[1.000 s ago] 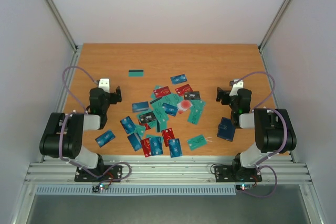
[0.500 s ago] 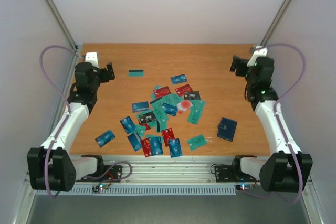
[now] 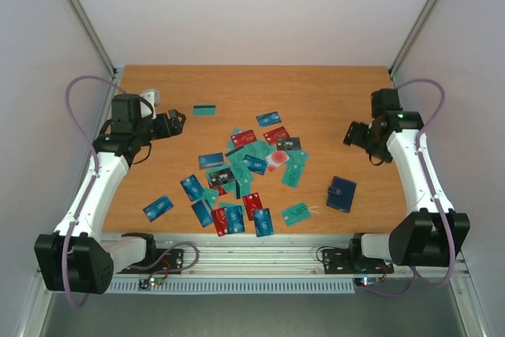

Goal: Put the credit cards into the card holder

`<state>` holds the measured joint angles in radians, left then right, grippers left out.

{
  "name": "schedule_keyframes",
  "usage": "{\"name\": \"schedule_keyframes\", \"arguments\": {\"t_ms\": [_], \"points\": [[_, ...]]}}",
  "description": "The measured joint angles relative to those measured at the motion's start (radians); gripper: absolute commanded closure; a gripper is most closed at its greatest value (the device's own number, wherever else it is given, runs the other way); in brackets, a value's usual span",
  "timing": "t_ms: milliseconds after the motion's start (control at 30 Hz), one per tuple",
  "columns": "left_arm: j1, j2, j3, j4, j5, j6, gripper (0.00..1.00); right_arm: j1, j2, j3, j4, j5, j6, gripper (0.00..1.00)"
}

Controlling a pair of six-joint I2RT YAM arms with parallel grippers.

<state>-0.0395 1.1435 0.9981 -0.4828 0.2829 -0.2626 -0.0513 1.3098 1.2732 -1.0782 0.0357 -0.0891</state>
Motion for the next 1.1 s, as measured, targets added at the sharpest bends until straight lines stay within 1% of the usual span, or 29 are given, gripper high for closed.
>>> {"name": "schedule_keyframes", "arguments": {"t_ms": [133, 200, 267, 333, 400, 467, 600, 967, 1033, 1100], "points": [[-0.016, 0.038, 0.000, -0.098, 0.041, -0.026, 0.15, 0.000, 0.005, -0.122, -0.132, -0.029, 0.047, 0.24], [-0.032, 0.052, 0.000, -0.139, 0.044, -0.030, 0.15, 0.000, 0.005, -0.174, -0.183, -0.040, 0.072, 0.27], [-0.057, 0.056, 0.000, -0.175, 0.042, -0.036, 0.17, -0.001, 0.015, -0.182, -0.218, -0.048, 0.093, 0.28], [-0.081, 0.056, 0.000, -0.200, 0.042, -0.042, 0.19, -0.005, 0.027, -0.182, -0.222, -0.066, 0.116, 0.33], [-0.104, 0.058, 0.000, -0.223, 0.042, -0.047, 0.21, -0.010, 0.053, -0.185, -0.219, -0.081, 0.145, 0.34], [-0.128, 0.062, -0.001, -0.240, 0.042, -0.053, 0.22, -0.013, 0.076, -0.208, -0.199, -0.097, 0.172, 0.36], [-0.163, 0.062, -0.014, -0.259, 0.042, -0.062, 0.26, -0.028, 0.097, -0.310, -0.136, -0.130, 0.224, 0.39], [-0.194, 0.080, -0.032, -0.286, 0.042, -0.069, 0.29, -0.116, 0.095, -0.483, 0.050, -0.187, 0.296, 0.46], [-0.198, 0.094, -0.032, -0.285, 0.041, -0.071, 0.30, -0.143, 0.098, -0.518, 0.092, -0.201, 0.298, 0.47], [-0.203, 0.107, -0.032, -0.284, 0.039, -0.071, 0.30, -0.172, 0.103, -0.544, 0.129, -0.222, 0.297, 0.49]]}}
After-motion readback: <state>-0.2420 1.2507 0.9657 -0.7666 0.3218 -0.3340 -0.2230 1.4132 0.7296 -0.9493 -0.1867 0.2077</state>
